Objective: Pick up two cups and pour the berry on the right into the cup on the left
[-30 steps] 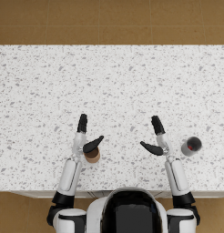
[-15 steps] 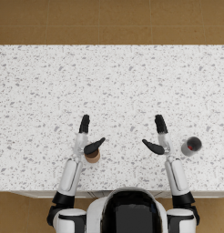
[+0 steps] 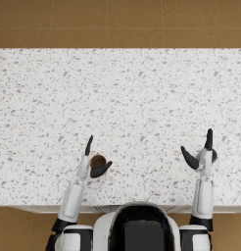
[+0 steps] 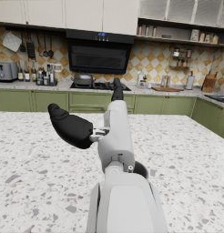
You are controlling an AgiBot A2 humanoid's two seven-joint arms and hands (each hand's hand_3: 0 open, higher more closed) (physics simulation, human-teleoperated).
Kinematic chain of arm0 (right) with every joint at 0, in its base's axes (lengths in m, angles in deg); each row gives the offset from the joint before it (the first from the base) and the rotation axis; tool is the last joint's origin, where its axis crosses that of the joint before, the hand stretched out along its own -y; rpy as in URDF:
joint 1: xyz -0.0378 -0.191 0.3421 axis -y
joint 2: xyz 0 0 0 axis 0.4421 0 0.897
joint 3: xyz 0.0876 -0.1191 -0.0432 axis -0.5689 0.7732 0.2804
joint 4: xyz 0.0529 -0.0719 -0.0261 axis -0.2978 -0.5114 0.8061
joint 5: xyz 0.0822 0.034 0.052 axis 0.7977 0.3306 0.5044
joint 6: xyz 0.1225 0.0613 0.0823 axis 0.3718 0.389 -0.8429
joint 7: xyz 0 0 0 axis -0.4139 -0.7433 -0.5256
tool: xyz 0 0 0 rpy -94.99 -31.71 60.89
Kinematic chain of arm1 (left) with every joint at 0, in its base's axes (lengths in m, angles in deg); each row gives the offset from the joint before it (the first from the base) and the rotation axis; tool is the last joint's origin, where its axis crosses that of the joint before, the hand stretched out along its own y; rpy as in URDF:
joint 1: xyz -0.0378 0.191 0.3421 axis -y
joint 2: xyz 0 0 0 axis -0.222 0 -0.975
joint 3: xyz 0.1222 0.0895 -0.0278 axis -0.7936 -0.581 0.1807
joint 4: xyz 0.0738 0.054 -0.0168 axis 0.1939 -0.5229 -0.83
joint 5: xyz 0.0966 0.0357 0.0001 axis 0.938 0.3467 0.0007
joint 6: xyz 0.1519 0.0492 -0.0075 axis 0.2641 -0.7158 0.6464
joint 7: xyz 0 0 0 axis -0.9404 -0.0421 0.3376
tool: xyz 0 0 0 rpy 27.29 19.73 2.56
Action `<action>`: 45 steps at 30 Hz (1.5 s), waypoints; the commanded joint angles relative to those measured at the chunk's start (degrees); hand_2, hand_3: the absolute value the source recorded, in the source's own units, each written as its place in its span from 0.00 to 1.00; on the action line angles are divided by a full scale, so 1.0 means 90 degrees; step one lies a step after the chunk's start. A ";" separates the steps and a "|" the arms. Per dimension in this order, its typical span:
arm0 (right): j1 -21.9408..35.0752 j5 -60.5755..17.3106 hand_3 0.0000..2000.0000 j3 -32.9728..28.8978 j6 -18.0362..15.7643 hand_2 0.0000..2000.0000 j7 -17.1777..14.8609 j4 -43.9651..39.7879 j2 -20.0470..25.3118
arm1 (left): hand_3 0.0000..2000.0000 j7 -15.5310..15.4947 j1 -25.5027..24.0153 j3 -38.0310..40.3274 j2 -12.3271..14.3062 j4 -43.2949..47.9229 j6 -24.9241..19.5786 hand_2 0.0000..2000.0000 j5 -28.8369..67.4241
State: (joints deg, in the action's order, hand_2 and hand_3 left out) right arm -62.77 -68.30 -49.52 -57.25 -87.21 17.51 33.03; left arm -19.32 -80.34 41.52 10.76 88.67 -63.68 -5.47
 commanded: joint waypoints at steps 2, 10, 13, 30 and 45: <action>-0.0296 -0.0065 0.00 -0.1018 0.0001 0.00 0.0001 -0.0033 0.0197 | 0.00 -0.0001 -0.0551 0.0260 -0.0208 0.0064 -0.0001 0.00 0.0091; -0.0607 -0.1241 0.00 -0.1396 0.0001 0.00 0.0001 -0.0487 0.0441 | 0.00 -0.0002 -0.0747 0.0115 -0.0164 -0.0379 -0.0002 0.00 0.0181; -0.0680 -0.1326 0.00 -0.1369 0.0001 0.00 0.0001 -0.0686 0.0501 | 0.00 -0.0002 -0.0839 -0.0028 -0.0163 -0.0447 -0.0002 0.00 0.0185; -0.0413 -0.1375 0.00 -0.1023 0.0001 0.00 0.0001 -0.2179 0.0524 | 0.00 -0.0005 -0.0605 -0.0336 0.0134 -0.1351 0.0012 0.00 0.0187; 0.0135 -0.1382 0.33 -0.0705 -0.0105 1.00 0.0039 -0.3348 0.0443 | 0.33 0.0000 -0.0234 -0.0363 0.0502 -0.1763 -0.0138 1.00 0.0186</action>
State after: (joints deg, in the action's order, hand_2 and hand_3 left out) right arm -61.69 -80.77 -55.92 -58.35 -86.90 -11.60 36.99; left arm -19.29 -83.33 38.10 14.98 72.99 -66.22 -3.80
